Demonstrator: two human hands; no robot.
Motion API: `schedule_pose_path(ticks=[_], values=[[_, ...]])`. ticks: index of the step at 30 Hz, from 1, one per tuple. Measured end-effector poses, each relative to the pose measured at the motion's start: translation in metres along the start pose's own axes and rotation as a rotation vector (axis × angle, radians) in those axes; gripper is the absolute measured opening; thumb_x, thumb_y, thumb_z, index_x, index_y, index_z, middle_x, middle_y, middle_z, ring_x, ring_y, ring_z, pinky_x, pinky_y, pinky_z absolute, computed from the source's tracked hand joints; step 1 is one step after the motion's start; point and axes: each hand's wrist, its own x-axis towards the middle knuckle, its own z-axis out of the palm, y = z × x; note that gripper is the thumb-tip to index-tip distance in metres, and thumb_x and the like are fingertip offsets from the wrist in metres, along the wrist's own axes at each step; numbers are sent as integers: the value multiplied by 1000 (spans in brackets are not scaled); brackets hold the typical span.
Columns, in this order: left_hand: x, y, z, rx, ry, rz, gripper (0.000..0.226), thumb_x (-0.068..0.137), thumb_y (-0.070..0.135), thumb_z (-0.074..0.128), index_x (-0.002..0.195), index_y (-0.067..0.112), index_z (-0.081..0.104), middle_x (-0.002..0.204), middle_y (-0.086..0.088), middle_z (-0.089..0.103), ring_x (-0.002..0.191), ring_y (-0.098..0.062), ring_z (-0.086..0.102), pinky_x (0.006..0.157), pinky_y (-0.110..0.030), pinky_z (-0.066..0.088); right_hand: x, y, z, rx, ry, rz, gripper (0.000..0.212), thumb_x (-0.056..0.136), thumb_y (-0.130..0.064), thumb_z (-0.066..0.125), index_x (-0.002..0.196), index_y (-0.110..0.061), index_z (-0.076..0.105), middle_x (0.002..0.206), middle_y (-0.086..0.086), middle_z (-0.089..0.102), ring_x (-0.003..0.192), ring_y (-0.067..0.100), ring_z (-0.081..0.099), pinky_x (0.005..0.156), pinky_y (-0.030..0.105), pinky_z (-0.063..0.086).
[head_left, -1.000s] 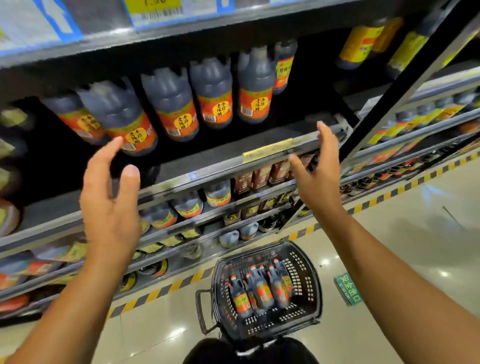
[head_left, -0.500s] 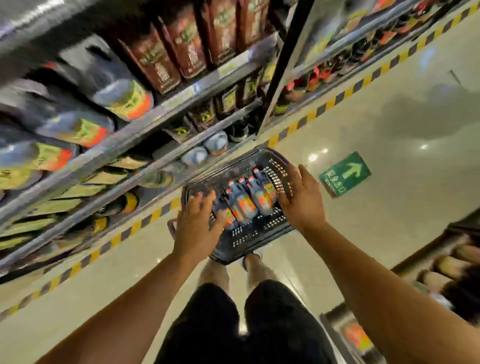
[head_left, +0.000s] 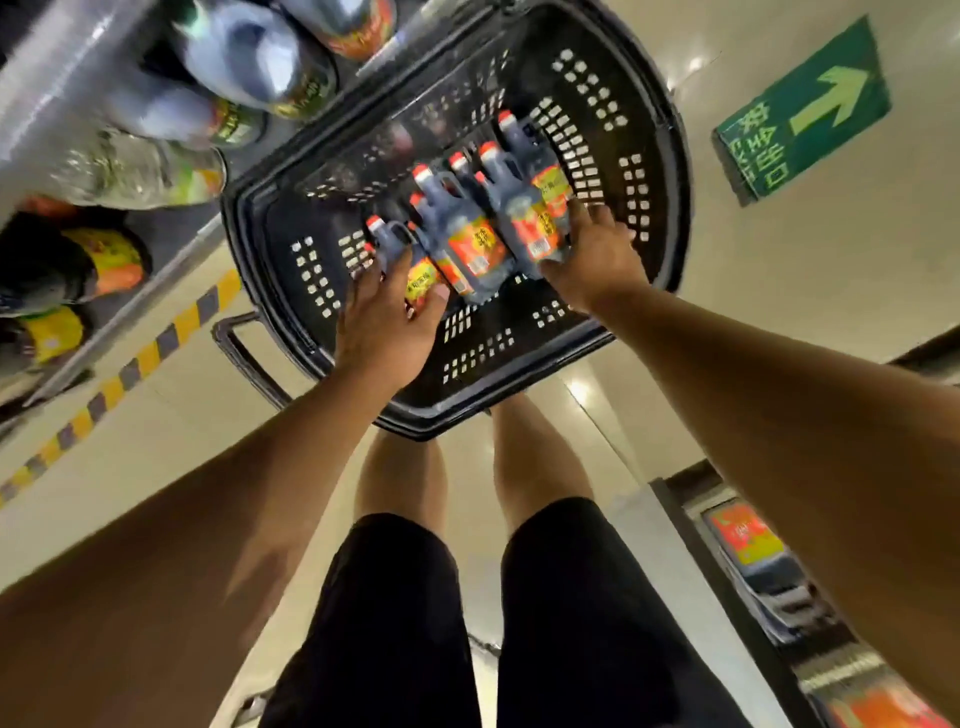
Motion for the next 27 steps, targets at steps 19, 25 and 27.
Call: schedule_pose_path(ticks=[19,25,27], values=[[218,29,161,-937,146,-576,110,50,58,96,138,5,55,133,-12,69,114,-28,72,96,-46,62,155,30,101,315,-115,73,83,72,-44,85,143,-20,51,137,10,64,125,28,63,109,43,52],[185,-2,130,-888,41,-513,78,35,49,99,104,16,79,95,-6,82,79,-27,81,74,-53,68,159,25,106,254,-1,69,84,73,-42,91,142,-19,50,139,8,56,133,30,52,108,39,45],[157,-10,107,-854,27,-370,63,49,38,97,105,14,79,98,-6,82,84,-26,81,77,-49,68,160,17,107,205,-16,107,95,63,-54,90,142,-18,52,139,10,55,135,33,50,113,42,45]])
